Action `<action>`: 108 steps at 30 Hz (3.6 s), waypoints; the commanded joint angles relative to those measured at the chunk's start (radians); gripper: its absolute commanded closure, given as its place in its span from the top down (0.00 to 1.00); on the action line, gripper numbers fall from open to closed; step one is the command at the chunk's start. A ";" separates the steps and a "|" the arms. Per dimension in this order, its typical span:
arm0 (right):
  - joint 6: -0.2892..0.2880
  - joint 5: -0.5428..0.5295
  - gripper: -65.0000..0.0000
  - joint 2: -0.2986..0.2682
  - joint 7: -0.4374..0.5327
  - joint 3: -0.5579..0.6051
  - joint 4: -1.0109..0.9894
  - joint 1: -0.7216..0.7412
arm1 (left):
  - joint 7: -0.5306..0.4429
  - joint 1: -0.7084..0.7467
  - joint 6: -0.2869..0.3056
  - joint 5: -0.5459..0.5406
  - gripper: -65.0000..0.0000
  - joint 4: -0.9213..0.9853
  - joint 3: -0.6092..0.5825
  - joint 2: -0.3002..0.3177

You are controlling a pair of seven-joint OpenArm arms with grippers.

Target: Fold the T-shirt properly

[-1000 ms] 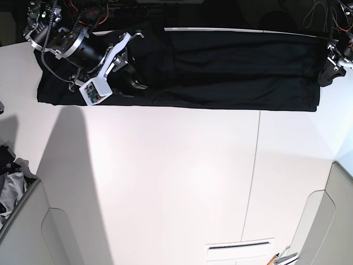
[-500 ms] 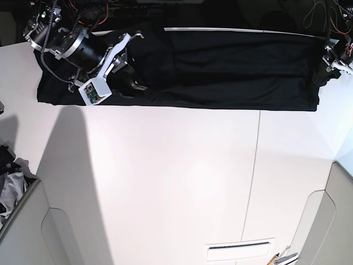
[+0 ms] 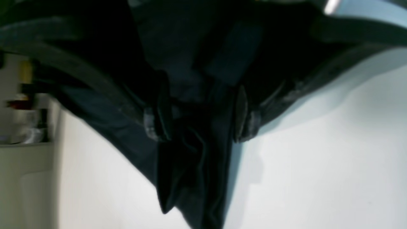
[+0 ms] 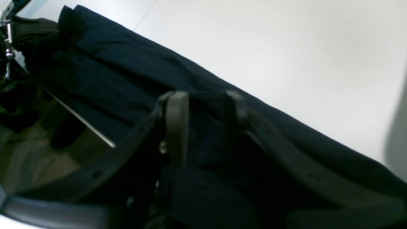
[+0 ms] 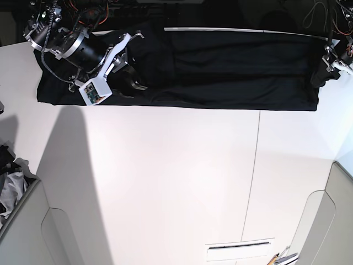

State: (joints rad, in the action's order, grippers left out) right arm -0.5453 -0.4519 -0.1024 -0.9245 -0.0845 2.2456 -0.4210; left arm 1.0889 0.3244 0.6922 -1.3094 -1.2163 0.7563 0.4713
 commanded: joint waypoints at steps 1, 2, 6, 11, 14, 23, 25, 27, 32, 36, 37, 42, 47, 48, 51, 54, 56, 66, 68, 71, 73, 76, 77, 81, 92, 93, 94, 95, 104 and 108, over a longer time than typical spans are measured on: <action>0.000 -0.019 0.30 -0.002 0.027 -0.001 0.018 0.002 | 0.003 0.000 0.006 -0.059 0.54 -0.011 0.015 0.022; 0.000 -0.019 0.30 -0.002 0.027 -0.001 0.018 0.002 | 0.021 0.000 0.006 -0.094 0.54 -0.011 0.021 0.022; 0.000 -0.019 0.30 -0.002 0.027 -0.001 0.018 0.002 | 0.064 0.001 0.006 -0.148 0.54 -0.011 0.037 0.022; 0.000 -0.019 0.30 -0.002 0.028 -0.001 0.018 0.002 | 0.060 0.009 0.006 -0.102 0.54 -0.011 0.037 0.021; 0.000 -0.019 0.30 -0.002 0.027 -0.001 0.018 0.002 | 0.042 0.009 0.006 -0.057 0.54 -0.011 0.037 0.017; 0.000 -0.020 0.30 -0.002 0.028 -0.001 0.018 0.002 | -0.008 0.009 0.006 0.030 0.54 -0.011 0.037 0.002; 0.000 -0.020 0.30 -0.002 0.029 -0.001 0.018 0.002 | -0.008 0.009 0.006 0.028 0.54 -0.011 0.037 0.002; 0.000 -0.019 0.30 -0.003 0.031 -0.001 0.018 0.003 | -0.008 0.009 0.006 0.028 0.54 -0.011 0.037 0.002; 0.000 -0.019 0.30 -0.002 0.031 -0.001 0.018 0.002 | -0.007 0.009 0.006 0.032 0.50 -0.011 0.035 -0.011; 0.000 -0.019 0.30 -0.002 0.031 -0.001 0.018 0.003 | -0.008 0.008 0.006 0.054 0.22 -0.011 0.033 -0.015; 0.000 -0.019 0.30 -0.002 0.031 -0.001 0.018 0.002 | -0.008 0.008 0.006 0.053 0.14 -0.011 0.033 -0.014; 0.003 0.012 0.30 -0.003 0.031 -0.001 0.018 0.002 | -0.024 0.008 0.006 0.007 0.00 -0.011 0.033 -0.014; 0.098 0.131 0.30 -0.003 0.037 -0.003 0.018 0.002 | -0.022 0.008 0.006 -0.072 0.00 -0.015 0.033 -0.014; 0.113 0.155 0.30 -0.003 0.039 -0.008 0.017 0.002 | -0.018 0.008 0.006 -0.086 0.00 -0.019 0.033 -0.014; 0.136 0.187 0.30 -0.003 0.039 -0.054 0.013 0.002 | 0.040 0.008 0.006 -0.159 0.00 -0.044 0.033 -0.014; 0.152 0.186 0.30 -0.003 0.039 -0.139 -0.002 0.002 | 0.125 0.008 0.006 -0.174 0.00 -0.092 0.033 -0.016; 0.158 0.180 0.30 -0.011 0.039 -0.204 -0.023 0.002 | 0.128 0.009 0.006 -0.174 0.00 -0.134 0.033 -0.024; 0.157 0.130 0.30 -0.120 0.121 -0.404 -0.232 0.016 | 0.190 0.021 0.006 -0.174 0.00 -0.418 -0.005 -0.165; 0.157 0.130 0.30 -0.119 0.121 -0.419 -0.270 0.032 | 0.190 0.031 0.006 -0.174 0.00 -0.479 -0.059 -0.182; 0.157 0.129 0.30 -0.119 0.121 -0.422 -0.320 0.057 | 0.187 0.036 0.006 -0.174 0.00 -0.560 -0.173 -0.209; 0.157 0.110 0.30 -0.119 0.121 -0.422 -0.339 0.066 | 0.185 0.036 0.006 -0.174 0.00 -0.605 -0.257 -0.227; 0.157 0.084 0.30 -0.119 0.121 -0.422 -0.345 0.066 | 0.171 0.036 0.006 -0.174 0.00 -0.655 -0.380 -0.260; 0.157 0.084 0.30 -0.119 0.121 -0.422 -0.345 0.066 | 0.164 0.035 0.006 -0.174 0.00 -0.665 -0.420 -0.270; 0.157 0.076 0.30 -0.119 0.121 -0.422 -0.345 0.066 | 0.164 0.024 0.006 -0.174 0.00 -0.674 -0.549 -0.312; 0.157 0.066 0.30 -0.119 0.121 -0.422 -0.345 0.066 | 0.142 -0.019 0.006 -0.161 0.00 -0.674 -0.722 -0.356; 0.157 0.064 0.30 -0.119 0.121 -0.422 -0.345 0.066 | 0.129 -0.027 0.006 -0.143 0.00 -0.674 -0.724 -0.356; 0.157 0.055 0.30 -0.119 0.121 -0.422 -0.345 0.066 | 0.117 -0.034 0.006 -0.129 0.00 -0.674 -0.724 -0.356; 0.157 0.043 0.30 -0.119 0.121 -0.422 -0.345 0.066 | 0.111 -0.040 0.006 -0.117 0.00 -0.674 -0.724 -0.358; 0.156 0.022 0.30 -0.119 0.121 -0.422 -0.345 0.066 | 0.120 -0.041 0.006 -0.114 0.00 -0.674 -0.724 -0.358; 0.156 0.021 0.30 -0.119 0.121 -0.422 -0.345 0.066 | 0.125 -0.042 0.006 -0.114 0.00 -0.673 -0.724 -0.357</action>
State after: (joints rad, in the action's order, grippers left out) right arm -0.3882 -0.4191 -0.2104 -0.8265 -0.4995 1.8862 -0.3573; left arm 1.2236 0.2878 0.6891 -1.3895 -1.8717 0.0322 0.1158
